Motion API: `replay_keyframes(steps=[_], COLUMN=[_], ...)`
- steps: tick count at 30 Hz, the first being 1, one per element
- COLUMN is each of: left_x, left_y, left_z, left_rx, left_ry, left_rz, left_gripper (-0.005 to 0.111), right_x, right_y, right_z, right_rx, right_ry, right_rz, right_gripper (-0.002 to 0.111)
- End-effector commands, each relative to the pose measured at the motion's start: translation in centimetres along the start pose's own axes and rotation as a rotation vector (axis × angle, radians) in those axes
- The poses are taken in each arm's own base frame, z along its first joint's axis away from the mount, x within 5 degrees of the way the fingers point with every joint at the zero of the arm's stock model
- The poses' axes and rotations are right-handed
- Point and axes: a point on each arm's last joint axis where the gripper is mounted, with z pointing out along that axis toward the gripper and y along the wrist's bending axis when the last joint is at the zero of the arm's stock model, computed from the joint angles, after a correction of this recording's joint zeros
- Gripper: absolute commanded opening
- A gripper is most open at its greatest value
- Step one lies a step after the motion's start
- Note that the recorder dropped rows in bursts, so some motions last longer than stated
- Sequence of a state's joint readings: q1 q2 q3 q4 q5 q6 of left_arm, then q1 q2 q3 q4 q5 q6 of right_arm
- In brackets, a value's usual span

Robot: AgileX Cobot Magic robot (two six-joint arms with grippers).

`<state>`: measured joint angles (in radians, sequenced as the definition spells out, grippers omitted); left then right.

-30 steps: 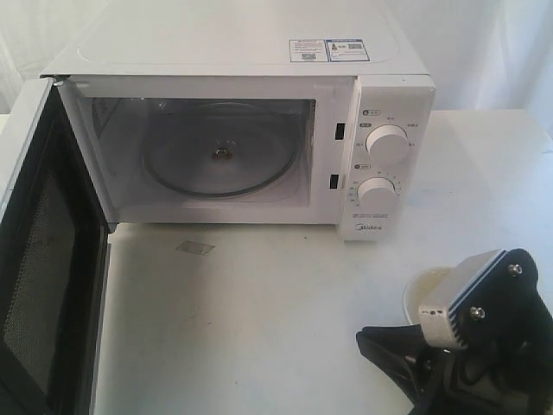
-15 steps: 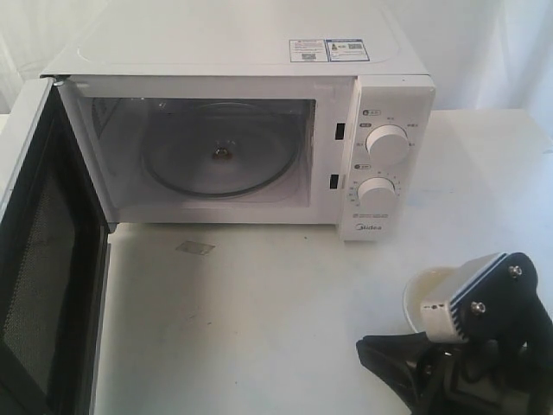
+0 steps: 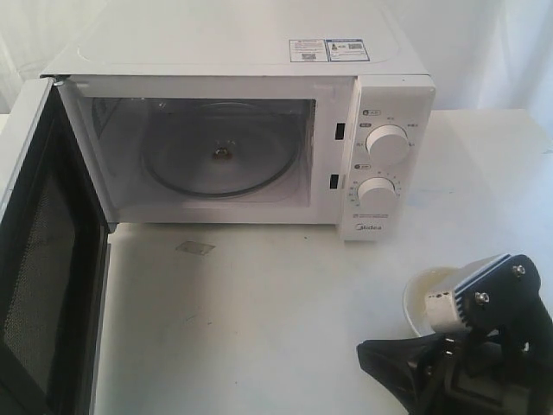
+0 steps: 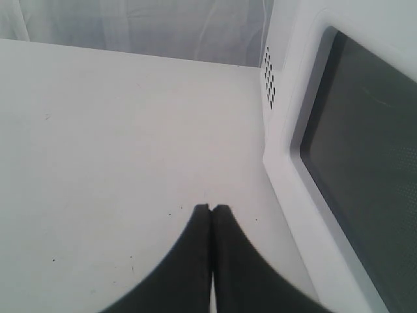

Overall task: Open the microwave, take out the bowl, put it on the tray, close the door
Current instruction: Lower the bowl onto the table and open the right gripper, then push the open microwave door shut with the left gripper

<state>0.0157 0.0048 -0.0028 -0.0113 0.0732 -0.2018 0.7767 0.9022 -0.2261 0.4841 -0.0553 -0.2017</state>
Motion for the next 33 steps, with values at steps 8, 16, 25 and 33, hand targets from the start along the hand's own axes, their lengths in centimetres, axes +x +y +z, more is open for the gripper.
replay_keyframes(steps=[8, 16, 25, 33], left_x=[0.0, 0.0, -0.7, -6.2], left_y=[0.0, 0.0, -0.1, -0.6], left_z=[0.0, 0.0, 0.0, -1.9], left_rx=[0.003, 0.003, 0.008, 0.065], left_ry=[-0.012, -0.012, -0.084, -0.437], left_rz=[-0.019, -0.019, -0.034, -0.168], left_gripper=[0.0, 0.0, 0.0, 0.0], right_x=[-0.2, -0.5, -0.2, -0.2], right_y=[-0.1, -0.2, -0.1, -0.1], right_z=[-0.1, -0.1, -0.1, -0.1], right_rx=[0.008, 0.014, 0.008, 0.007], right_ry=[-0.037, -0.068, -0.038, -0.034], right_rz=[0.015, 0.015, 0.011, 0.006], right_gripper=[0.0, 0.0, 0.0, 0.0])
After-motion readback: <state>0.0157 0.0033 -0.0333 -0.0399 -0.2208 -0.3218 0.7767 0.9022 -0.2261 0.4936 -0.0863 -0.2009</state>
